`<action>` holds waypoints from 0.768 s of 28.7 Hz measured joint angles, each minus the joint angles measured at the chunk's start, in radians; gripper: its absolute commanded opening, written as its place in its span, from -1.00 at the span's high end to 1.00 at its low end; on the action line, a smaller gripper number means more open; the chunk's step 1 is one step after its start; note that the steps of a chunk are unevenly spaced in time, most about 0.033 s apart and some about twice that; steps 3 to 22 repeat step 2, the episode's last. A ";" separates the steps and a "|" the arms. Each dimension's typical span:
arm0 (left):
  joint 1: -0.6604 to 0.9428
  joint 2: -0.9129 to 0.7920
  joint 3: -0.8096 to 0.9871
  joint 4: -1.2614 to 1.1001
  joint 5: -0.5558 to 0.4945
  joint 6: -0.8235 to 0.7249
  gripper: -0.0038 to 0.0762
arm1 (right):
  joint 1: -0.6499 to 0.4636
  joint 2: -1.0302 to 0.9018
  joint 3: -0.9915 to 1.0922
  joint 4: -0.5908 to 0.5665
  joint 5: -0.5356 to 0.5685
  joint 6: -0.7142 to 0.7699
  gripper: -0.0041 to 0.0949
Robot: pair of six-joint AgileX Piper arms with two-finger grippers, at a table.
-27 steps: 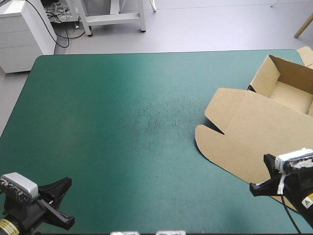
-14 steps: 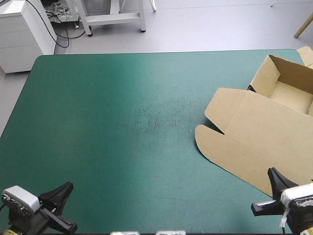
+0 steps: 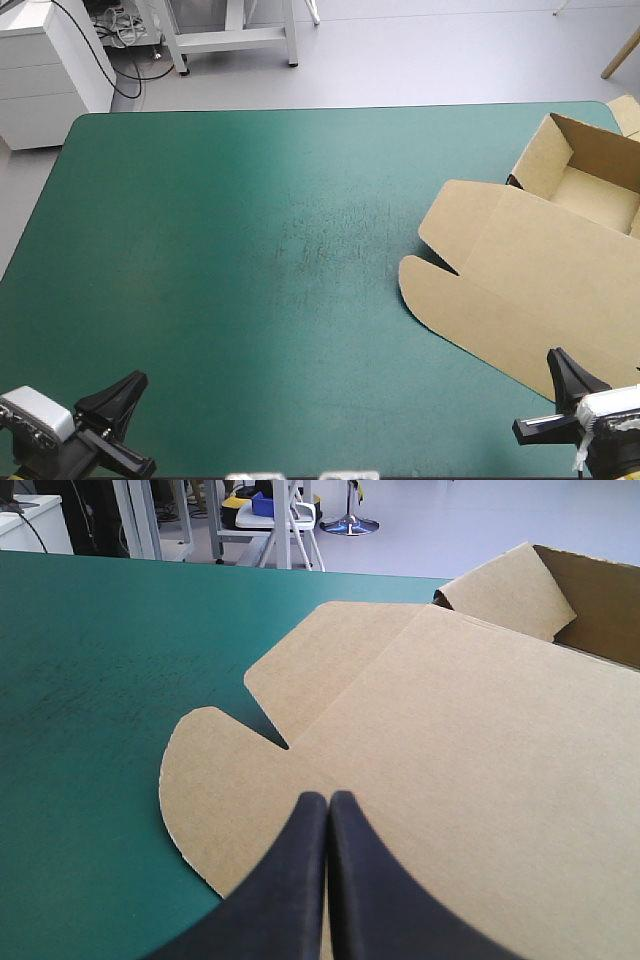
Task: Fold the box
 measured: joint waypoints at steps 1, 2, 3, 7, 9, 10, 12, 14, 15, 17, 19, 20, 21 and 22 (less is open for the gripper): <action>0.000 0.000 0.000 0.000 -0.001 0.000 0.92 | 0.000 0.000 0.000 0.000 -0.001 0.000 0.96; 0.000 0.000 0.000 0.000 -0.002 0.000 0.92 | 0.000 0.000 0.000 0.000 -0.001 0.001 0.96; 0.000 0.000 0.000 0.000 -0.002 0.000 0.92 | 0.000 0.000 0.000 0.000 -0.001 0.001 0.96; 0.000 0.000 0.000 0.000 -0.002 0.000 0.92 | 0.000 0.000 0.000 0.000 -0.001 0.001 0.96; 0.000 0.000 0.000 0.000 -0.002 0.000 0.92 | 0.000 0.000 0.000 0.000 -0.001 0.001 0.96; 0.000 0.000 0.000 0.000 -0.002 0.000 0.92 | 0.000 0.000 0.000 0.000 -0.001 0.001 0.96; 0.000 0.000 0.000 0.000 -0.002 0.000 0.92 | 0.000 0.000 0.000 0.000 -0.001 0.001 0.96; 0.000 0.000 0.000 0.000 -0.002 0.000 0.92 | 0.000 0.000 0.000 0.000 -0.001 0.001 0.96; 0.000 0.000 0.000 0.000 -0.002 0.000 0.92 | 0.000 0.000 0.000 0.000 -0.001 0.001 0.96; 0.000 0.000 0.000 0.000 -0.002 0.000 0.92 | 0.000 0.000 0.000 0.000 -0.001 0.001 0.96; 0.000 0.000 0.000 0.000 -0.002 0.000 0.92 | 0.000 0.000 0.000 0.000 -0.001 0.001 0.96; 0.000 0.000 0.000 0.000 -0.002 0.000 0.92 | 0.000 0.000 0.000 0.000 -0.001 0.001 0.96; 0.000 0.000 0.000 0.000 -0.002 0.000 0.92 | 0.000 0.000 0.000 0.000 -0.001 0.001 0.96; 0.000 0.000 0.000 0.000 -0.002 0.000 0.92 | 0.000 0.000 0.000 0.000 -0.001 0.001 0.96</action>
